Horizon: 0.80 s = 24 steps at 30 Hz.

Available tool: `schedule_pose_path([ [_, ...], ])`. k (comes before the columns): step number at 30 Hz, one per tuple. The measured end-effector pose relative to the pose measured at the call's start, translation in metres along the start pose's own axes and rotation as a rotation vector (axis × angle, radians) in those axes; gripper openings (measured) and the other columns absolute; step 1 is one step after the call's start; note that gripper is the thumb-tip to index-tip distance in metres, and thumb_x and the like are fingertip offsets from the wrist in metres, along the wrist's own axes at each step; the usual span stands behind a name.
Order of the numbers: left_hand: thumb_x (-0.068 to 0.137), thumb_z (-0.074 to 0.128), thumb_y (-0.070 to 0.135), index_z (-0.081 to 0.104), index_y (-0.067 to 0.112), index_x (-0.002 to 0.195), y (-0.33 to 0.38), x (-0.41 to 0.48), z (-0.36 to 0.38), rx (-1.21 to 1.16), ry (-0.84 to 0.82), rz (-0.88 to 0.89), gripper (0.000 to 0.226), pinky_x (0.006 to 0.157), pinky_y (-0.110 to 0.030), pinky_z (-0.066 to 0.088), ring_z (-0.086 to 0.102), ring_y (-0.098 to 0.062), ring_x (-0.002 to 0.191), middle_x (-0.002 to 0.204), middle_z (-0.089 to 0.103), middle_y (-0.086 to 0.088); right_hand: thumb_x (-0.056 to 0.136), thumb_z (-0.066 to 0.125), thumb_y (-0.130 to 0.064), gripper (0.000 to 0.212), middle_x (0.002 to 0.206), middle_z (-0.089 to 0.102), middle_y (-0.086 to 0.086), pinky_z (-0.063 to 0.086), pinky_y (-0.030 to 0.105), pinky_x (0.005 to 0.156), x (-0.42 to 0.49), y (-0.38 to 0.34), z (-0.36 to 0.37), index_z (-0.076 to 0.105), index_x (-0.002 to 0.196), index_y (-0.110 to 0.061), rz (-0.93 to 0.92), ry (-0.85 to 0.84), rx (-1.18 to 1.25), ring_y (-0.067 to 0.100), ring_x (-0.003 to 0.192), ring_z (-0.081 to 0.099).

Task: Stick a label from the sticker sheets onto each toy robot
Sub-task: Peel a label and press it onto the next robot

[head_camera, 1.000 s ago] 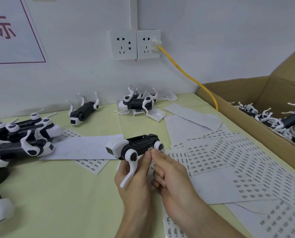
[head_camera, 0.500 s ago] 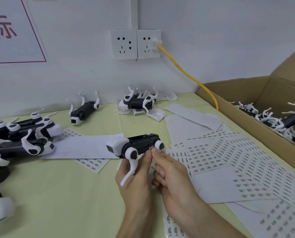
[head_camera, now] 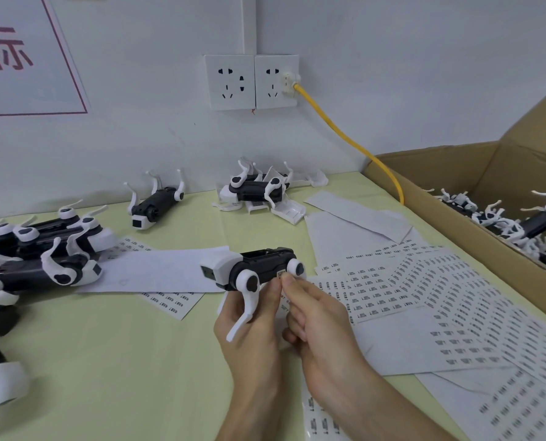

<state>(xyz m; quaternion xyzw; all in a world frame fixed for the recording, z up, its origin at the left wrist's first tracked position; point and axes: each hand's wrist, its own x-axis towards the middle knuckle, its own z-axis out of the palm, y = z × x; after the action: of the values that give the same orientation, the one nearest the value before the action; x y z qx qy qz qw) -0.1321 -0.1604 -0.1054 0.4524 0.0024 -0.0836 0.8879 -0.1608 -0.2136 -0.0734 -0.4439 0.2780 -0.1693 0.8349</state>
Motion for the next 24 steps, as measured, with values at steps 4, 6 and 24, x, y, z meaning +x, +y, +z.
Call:
schedule_pose_path([
  [4,0.09,0.075,0.009,0.078,0.015,0.096,-0.0029,0.0025,-0.0024,0.001,-0.008,-0.005,0.01,0.067,-0.038,0.05,0.073,-0.034,0.087,0.102,0.078,-0.019,0.095,0.068,-0.022,0.034,0.046,0.028,-0.01,0.026,0.02,0.044,0.0002,0.0005,-0.0003,0.075,0.061,-0.024,-0.006,0.005,-0.009,0.006,0.039,0.025],
  [6,0.092,0.074,0.008,0.078,0.017,0.098,-0.0037,0.0032,-0.0028,0.012,-0.017,0.003,0.011,0.069,-0.039,0.051,0.073,-0.033,0.089,0.103,0.078,-0.018,0.095,0.069,-0.022,0.034,0.045,0.028,-0.01,0.026,0.02,0.044,0.0006,0.0008,-0.0002,0.074,0.061,-0.024,-0.008,0.011,-0.017,0.007,0.039,0.024],
  [24,0.075,0.087,0.02,0.07,0.006,0.091,-0.001,0.004,-0.0043,-0.003,-0.008,-0.078,0.027,0.05,-0.032,0.037,0.063,-0.024,0.07,0.085,0.07,-0.015,0.086,0.076,-0.02,0.037,0.049,0.026,-0.006,0.027,0.024,0.046,0.0047,0.0031,-0.0018,0.065,0.051,-0.024,-0.016,0.073,-0.029,0.01,0.04,0.024],
])
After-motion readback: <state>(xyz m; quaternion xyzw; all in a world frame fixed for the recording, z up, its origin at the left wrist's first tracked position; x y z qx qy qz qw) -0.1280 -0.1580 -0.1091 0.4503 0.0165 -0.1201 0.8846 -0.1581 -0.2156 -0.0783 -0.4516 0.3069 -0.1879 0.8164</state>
